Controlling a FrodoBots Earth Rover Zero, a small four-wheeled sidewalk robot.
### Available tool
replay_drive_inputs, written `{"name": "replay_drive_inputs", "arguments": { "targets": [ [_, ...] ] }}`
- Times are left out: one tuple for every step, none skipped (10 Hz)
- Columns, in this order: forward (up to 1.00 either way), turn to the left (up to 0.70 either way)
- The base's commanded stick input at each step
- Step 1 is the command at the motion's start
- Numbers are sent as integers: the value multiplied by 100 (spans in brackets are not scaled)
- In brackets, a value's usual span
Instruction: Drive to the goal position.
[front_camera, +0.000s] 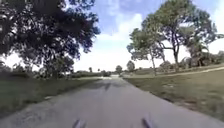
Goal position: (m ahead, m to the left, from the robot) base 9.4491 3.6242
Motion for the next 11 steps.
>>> {"name": "replay_drive_inputs", "arguments": {
  "targets": [
    [69,3],
    [69,3],
    [69,3],
    [69,3],
    [69,3],
    [69,3],
    [69,3],
    [69,3],
    [69,3],
    [69,3],
    [69,3]
  ]
}}
